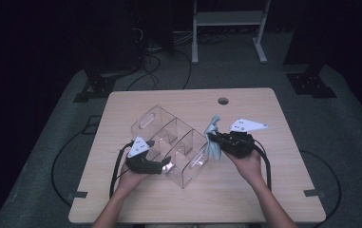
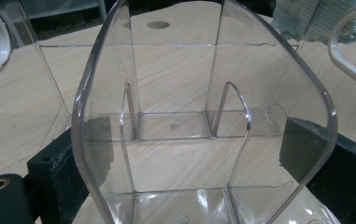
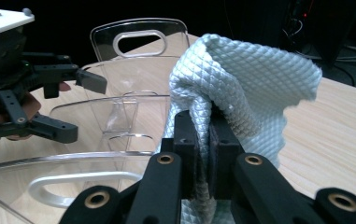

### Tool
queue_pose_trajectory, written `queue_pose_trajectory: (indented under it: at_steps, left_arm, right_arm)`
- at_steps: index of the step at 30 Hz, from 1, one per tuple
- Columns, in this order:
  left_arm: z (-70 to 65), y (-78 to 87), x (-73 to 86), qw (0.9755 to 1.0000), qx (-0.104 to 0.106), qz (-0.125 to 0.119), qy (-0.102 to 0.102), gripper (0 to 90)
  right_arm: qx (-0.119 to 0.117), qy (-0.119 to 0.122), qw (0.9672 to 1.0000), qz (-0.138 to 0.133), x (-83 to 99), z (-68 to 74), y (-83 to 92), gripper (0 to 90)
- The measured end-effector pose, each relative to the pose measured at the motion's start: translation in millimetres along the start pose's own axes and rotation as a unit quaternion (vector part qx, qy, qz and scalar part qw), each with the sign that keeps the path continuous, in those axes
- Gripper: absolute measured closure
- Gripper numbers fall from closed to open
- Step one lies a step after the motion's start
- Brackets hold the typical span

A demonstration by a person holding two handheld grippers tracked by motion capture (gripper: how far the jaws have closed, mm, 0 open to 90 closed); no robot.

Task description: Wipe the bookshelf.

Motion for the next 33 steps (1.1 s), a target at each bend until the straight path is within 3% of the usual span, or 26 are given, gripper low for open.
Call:
queue_pose_trajectory:
  at_steps: [4,8,12,17,20,22,25,31,33]
  left_arm:
    - [-0.5,-0.4,-0.1,1.0000,-0.002,0.001,-0.001,5.6]
    - [-0.3,-0.8,0.0,1.0000,-0.003,0.000,0.000,5.5]
    - [-0.5,-1.3,-0.4,1.0000,-0.004,0.000,-0.001,5.6]
    - [-0.9,-1.7,-0.6,1.0000,-0.009,0.001,-0.001,5.7]
    - [-0.9,-2.0,-0.8,1.0000,-0.009,0.001,-0.001,5.7]
    - [-0.8,-2.1,-0.7,1.0000,-0.009,0.000,-0.001,5.6]
    - [-0.7,-1.9,-0.7,1.0000,-0.009,0.001,-0.001,5.7]
    - [-1.1,-2.4,-0.9,1.0000,-0.010,0.000,-0.001,5.8]
    - [-1.2,-2.7,-1.1,0.9999,-0.011,-0.001,0.001,5.8]
  right_arm:
    - [0.029,0.002,0.9992,0.027,11.2,-14.6,-5.5,83.8]
    - [0.030,-0.004,0.9994,0.016,14.2,-9.9,-5.5,83.8]
    - [0.018,-0.014,0.9997,-0.004,8.0,-6.0,-1.1,83.8]
    - [-0.004,-0.016,0.9996,-0.024,0.3,8.8,6.0,83.8]
    - [-0.024,-0.009,0.9994,-0.024,-0.5,23.9,5.3,83.8]
    - [-0.052,-0.009,0.9983,-0.025,-0.1,36.7,5.1,83.8]
    - [-0.058,0.012,0.9980,-0.022,-0.6,46.6,5.0,83.8]
    - [-0.033,-0.012,0.9990,-0.028,-1.2,26.6,1.5,83.8]
    - [-0.030,-0.008,0.9991,-0.030,-0.4,29.4,1.9,83.8]
Point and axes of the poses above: each handheld gripper's, and its own axes: y roughly backward along the jaws, x roughly out of its underside, z roughly to its left, the point moved 7 cm from there along -y, roughly forward along the jaws, and after that the axes turned 11 degrees about -z, right-handed, at the moved point
